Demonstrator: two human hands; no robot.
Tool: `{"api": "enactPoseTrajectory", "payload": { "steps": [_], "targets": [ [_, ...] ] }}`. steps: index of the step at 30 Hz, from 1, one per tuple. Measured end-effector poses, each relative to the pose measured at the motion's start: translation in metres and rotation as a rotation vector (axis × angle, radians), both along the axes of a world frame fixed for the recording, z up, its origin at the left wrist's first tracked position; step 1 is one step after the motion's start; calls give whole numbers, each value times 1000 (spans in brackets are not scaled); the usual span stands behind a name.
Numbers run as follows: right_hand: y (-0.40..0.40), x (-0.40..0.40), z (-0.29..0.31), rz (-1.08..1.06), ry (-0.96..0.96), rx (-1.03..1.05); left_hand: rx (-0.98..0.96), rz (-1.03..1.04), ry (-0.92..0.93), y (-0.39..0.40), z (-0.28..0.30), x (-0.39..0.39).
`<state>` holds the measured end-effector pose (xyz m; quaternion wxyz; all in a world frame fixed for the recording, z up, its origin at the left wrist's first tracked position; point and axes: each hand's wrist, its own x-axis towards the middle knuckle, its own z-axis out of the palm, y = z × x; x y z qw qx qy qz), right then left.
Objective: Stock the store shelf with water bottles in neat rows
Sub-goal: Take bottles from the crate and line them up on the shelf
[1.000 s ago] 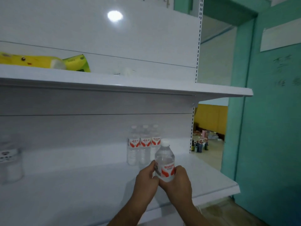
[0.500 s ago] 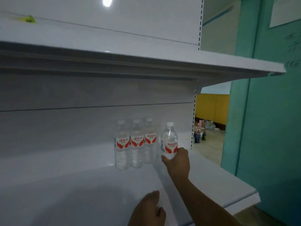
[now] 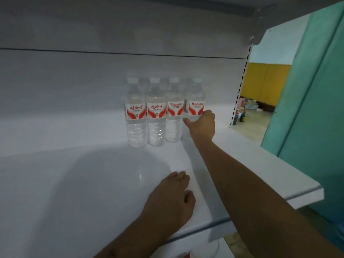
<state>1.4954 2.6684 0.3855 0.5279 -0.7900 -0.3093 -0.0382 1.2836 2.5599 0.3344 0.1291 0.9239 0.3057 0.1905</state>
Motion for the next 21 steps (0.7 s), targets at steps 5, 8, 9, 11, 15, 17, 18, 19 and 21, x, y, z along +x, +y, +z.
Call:
{"api": "enactPoseTrajectory", "payload": {
  "steps": [5, 8, 9, 11, 15, 17, 18, 19, 21],
  "targets": [
    [9, 5, -3, -1, -10, 13, 17, 11, -12, -2, 0, 0],
    [13, 6, -6, -12, -27, 16, -19, 15, -4, -4, 3, 1],
    [12, 5, -5, -1, -25, 9, -27, 13, -10, -4, 2, 0],
    [11, 8, -4, 39, -8, -21, -48, 6, -15, -3, 2, 0],
    [-9, 18, 4, 189, -68, -164, -79, 7, -27, -4, 3, 1],
    [-34, 18, 7, 219, -36, -198, -129, -1, -41, -5, 5, 0],
    [-50, 18, 7, 230, -26, -200, -160, 0, -60, -5, 8, 0],
    [-70, 16, 8, 236, -22, -206, -182, -2, -77, -6, 10, -2],
    [-122, 13, 6, 244, -36, -201, -223, 17, -98, -13, 15, -5]
  ]
}}
